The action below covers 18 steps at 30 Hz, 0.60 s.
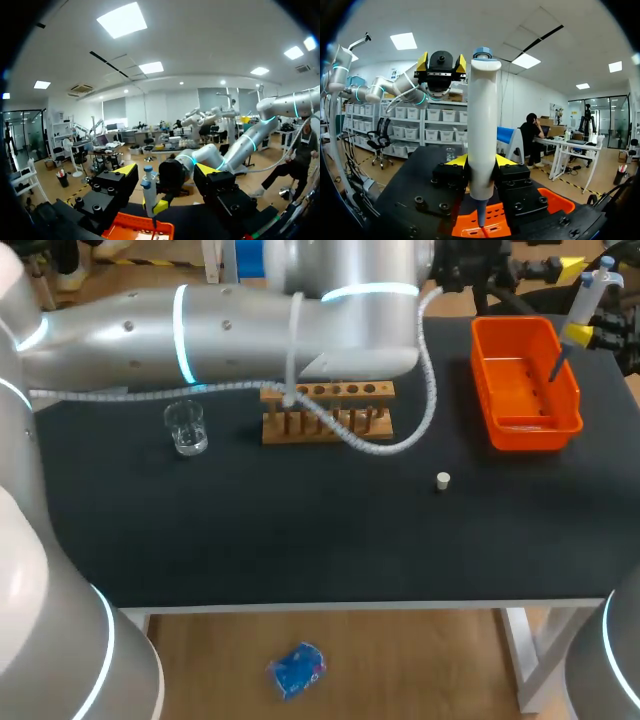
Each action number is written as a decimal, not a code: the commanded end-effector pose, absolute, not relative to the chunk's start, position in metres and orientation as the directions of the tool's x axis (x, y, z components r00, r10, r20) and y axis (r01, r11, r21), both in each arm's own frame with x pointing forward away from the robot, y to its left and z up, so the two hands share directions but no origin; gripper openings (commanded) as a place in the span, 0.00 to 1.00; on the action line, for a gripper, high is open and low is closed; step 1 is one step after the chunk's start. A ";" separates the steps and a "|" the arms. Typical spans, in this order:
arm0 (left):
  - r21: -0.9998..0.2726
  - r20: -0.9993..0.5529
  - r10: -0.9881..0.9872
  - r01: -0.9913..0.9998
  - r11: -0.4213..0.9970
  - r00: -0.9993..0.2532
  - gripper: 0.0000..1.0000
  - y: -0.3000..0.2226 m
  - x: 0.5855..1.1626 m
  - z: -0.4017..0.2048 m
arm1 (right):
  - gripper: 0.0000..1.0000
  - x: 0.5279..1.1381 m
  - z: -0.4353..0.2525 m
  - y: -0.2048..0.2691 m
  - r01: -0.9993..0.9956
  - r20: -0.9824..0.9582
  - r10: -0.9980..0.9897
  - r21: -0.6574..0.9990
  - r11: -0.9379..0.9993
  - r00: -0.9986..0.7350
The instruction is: Invert the test tube, pick up the pipette, mount the tip to pipette, aspirate from beaker and dispense into the tube, eject the tip, return the pipette, and cap with the stopper.
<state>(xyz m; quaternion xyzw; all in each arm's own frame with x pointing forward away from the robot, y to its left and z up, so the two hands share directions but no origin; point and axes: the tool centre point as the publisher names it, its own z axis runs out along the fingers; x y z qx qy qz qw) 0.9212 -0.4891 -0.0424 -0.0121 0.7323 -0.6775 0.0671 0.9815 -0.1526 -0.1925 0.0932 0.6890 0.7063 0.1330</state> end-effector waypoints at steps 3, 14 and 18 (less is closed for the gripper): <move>-0.987 -0.010 -0.140 -0.012 0.158 -0.990 1.00 -0.422 0.870 -0.053 | 0.00 0.982 -0.192 -0.153 -0.059 -0.052 0.316 0.998 -0.013 -0.947; -0.987 -0.010 -0.140 -0.012 0.158 -0.990 1.00 -0.422 0.870 -0.053 | 0.00 0.982 -0.192 -0.153 -0.059 -0.052 0.316 0.998 -0.013 -0.947; -0.987 -0.010 -0.140 -0.012 0.158 -0.990 1.00 -0.422 0.870 -0.053 | 0.00 0.982 -0.192 -0.153 -0.059 -0.052 0.316 0.998 -0.013 -0.947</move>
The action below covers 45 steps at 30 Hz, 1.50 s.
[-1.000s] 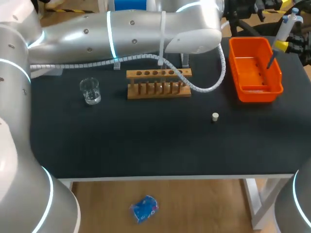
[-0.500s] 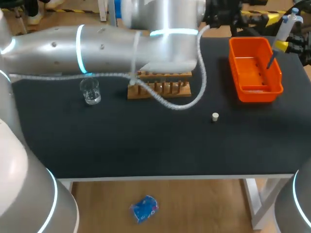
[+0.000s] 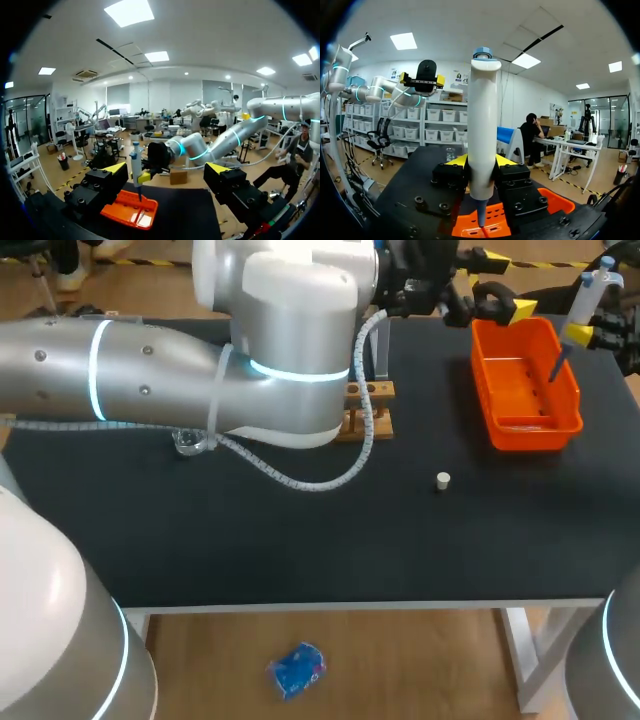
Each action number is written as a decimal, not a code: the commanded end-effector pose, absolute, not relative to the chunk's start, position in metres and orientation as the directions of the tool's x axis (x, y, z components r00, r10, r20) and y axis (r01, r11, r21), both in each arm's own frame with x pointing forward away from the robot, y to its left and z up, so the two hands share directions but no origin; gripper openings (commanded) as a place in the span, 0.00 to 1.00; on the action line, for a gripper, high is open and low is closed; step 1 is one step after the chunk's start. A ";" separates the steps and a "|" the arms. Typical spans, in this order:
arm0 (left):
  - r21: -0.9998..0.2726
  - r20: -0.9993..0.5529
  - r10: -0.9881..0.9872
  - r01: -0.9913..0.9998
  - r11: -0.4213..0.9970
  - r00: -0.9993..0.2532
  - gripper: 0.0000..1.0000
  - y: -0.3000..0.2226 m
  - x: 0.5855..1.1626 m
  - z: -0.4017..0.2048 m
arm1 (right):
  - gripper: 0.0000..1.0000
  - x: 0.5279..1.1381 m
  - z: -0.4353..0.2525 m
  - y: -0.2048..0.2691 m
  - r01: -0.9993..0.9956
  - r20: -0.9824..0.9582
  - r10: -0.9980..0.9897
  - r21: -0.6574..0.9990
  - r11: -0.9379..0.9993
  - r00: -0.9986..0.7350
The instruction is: Invert the test tube, pick up the pipette, mount the tip to pipette, aspirate from beaker and dispense into the tube, eject the tip, return the pipette, and cap with the stopper.
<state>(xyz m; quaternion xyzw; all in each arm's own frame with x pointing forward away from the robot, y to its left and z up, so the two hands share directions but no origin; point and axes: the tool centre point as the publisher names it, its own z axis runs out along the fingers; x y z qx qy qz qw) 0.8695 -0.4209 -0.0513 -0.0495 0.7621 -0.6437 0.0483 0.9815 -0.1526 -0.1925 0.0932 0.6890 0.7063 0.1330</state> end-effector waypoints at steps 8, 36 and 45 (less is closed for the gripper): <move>-0.996 0.015 -0.215 -0.034 0.085 -0.977 1.00 -0.384 0.857 -0.056 | 0.00 0.975 -0.192 -0.150 -0.060 -0.057 0.303 0.998 0.001 -0.951; -1.000 -0.006 -0.318 -0.004 0.031 -0.948 1.00 -0.251 0.771 -0.134 | 0.00 0.846 -0.195 0.004 -0.005 -0.005 0.026 0.999 -0.032 -1.000; -1.000 -0.006 -0.318 -0.004 0.031 -0.948 1.00 -0.251 0.771 -0.134 | 0.00 0.840 -0.197 0.014 -0.015 -0.014 -0.012 1.000 0.010 -1.000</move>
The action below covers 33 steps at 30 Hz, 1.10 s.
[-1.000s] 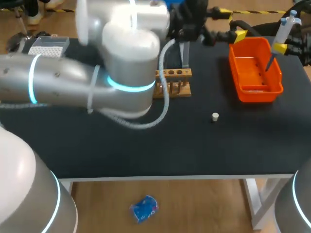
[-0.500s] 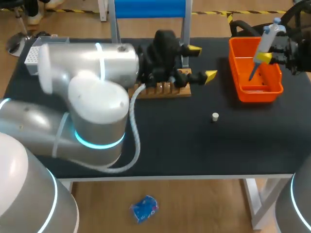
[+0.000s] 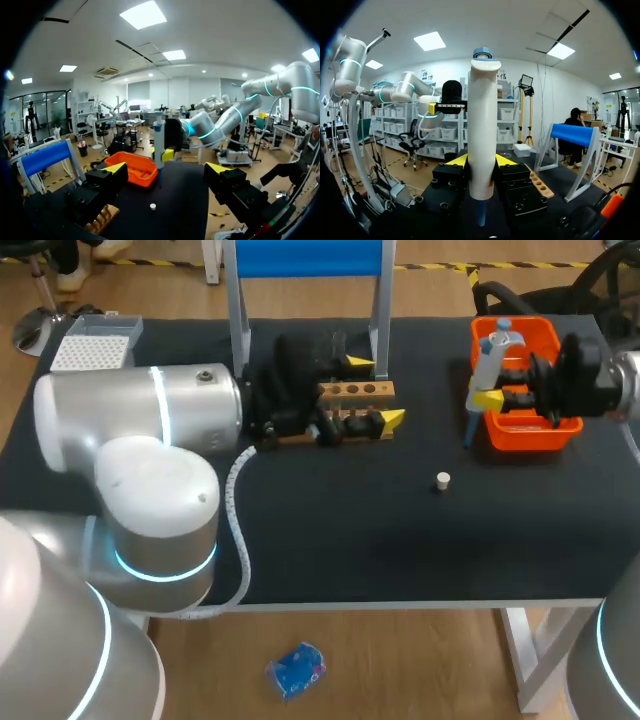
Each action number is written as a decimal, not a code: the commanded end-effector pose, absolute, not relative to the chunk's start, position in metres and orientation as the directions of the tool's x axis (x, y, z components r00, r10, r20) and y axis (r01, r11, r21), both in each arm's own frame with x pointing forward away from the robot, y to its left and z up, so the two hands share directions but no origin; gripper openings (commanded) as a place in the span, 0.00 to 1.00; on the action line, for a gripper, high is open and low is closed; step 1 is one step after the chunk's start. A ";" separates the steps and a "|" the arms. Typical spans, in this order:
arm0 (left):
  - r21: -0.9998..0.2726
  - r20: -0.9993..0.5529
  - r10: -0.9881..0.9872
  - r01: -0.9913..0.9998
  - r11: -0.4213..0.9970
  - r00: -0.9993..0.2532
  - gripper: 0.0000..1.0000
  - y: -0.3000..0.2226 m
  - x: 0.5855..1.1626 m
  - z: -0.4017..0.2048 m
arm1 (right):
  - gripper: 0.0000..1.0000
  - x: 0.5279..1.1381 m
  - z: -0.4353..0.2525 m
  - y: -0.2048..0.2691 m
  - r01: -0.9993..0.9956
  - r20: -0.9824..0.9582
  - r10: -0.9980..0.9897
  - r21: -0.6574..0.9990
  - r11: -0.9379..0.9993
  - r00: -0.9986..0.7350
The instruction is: Invert the test tube, pick up the pipette, mount the tip to pipette, aspirate from beaker and dispense into the tube, eject the tip, return the pipette, and cap with the stopper.
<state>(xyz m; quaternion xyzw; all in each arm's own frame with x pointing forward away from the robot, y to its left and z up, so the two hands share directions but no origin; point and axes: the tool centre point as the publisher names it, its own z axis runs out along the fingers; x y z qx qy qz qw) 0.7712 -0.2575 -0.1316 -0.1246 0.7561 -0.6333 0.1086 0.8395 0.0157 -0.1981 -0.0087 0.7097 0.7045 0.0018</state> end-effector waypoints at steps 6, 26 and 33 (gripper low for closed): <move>-1.000 -0.006 -0.318 -0.004 0.031 -0.948 1.00 -0.251 0.771 -0.134 | 0.00 0.840 -0.197 0.014 -0.015 -0.014 -0.012 1.000 0.010 -1.000; -0.998 -0.065 -0.213 0.062 0.024 -0.975 1.00 -0.253 0.793 -0.161 | 0.00 0.824 -0.229 0.085 -0.070 -0.072 -0.135 0.997 -0.023 -0.988; -0.997 -0.069 -0.222 0.063 0.036 -0.972 1.00 -0.257 0.796 -0.170 | 0.00 0.828 -0.226 0.114 -0.094 -0.104 -0.174 0.994 -0.062 -0.979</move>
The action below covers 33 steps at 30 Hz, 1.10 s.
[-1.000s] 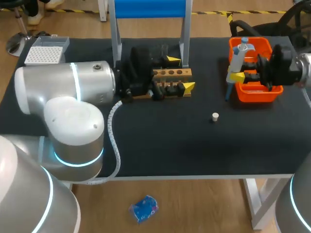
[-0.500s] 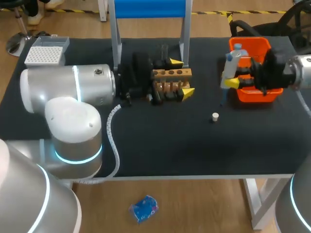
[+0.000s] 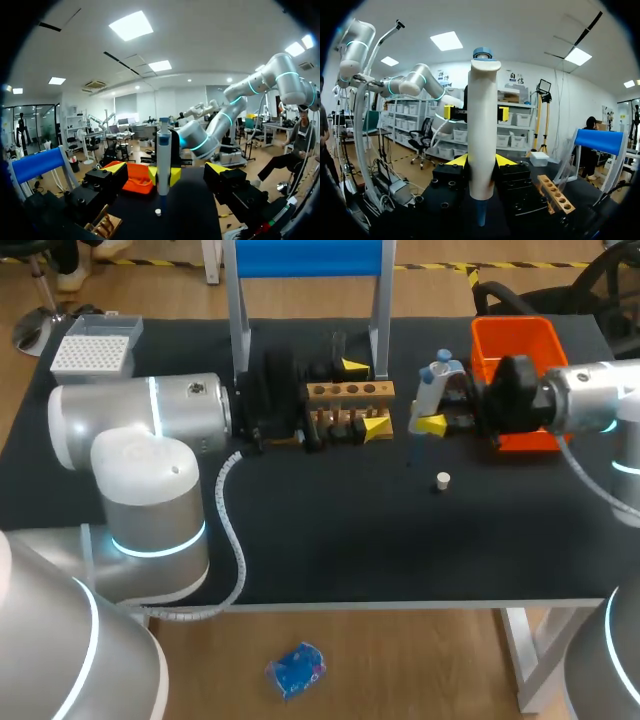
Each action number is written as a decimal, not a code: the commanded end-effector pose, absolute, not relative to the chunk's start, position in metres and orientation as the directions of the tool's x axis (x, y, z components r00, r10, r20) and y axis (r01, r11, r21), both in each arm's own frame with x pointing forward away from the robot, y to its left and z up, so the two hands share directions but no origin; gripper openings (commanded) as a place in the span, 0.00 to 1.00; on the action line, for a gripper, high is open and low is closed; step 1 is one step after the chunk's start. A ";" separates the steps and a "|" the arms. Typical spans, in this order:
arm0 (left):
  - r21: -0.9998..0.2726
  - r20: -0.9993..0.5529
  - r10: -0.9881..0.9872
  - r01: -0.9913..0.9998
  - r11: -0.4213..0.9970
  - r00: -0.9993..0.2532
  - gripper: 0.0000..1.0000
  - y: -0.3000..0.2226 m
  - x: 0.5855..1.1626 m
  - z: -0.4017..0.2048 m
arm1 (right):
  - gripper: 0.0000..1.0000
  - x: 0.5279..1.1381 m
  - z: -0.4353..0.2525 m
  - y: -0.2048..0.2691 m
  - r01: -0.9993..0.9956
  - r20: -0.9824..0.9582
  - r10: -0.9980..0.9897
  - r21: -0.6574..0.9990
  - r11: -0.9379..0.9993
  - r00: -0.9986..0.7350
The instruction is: Invert the test tube, pick up the pipette, mount the tip to pipette, aspirate from beaker and dispense into the tube, eject the tip, return the pipette, and cap with the stopper.
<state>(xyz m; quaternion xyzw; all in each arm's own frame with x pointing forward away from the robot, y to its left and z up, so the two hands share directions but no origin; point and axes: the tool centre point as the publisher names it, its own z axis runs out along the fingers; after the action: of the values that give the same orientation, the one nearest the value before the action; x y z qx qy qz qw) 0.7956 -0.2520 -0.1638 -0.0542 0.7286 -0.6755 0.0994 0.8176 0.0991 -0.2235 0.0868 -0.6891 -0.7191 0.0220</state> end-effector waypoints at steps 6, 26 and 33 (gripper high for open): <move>-0.998 -0.051 -0.231 0.044 0.037 -0.972 1.00 -0.256 0.798 -0.177 | 0.00 0.827 -0.227 0.138 -0.119 -0.128 -0.223 0.991 -0.054 -0.966; -0.998 -0.042 -0.234 0.031 0.049 -0.971 0.96 -0.260 0.805 -0.187 | 0.00 0.821 -0.240 0.174 -0.094 -0.108 -0.305 0.994 -0.059 -0.946; -0.998 -0.040 -0.237 0.029 0.052 -0.971 0.73 -0.261 0.806 -0.188 | 0.00 0.819 -0.243 0.178 -0.087 -0.100 -0.316 0.995 -0.056 -0.943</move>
<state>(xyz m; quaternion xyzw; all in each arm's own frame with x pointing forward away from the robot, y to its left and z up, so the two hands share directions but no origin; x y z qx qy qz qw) 0.8056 -0.2582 -0.1876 -0.0714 0.7190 -0.6847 0.0954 0.8167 0.1766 -0.2409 0.1458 -0.6840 -0.7105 0.0780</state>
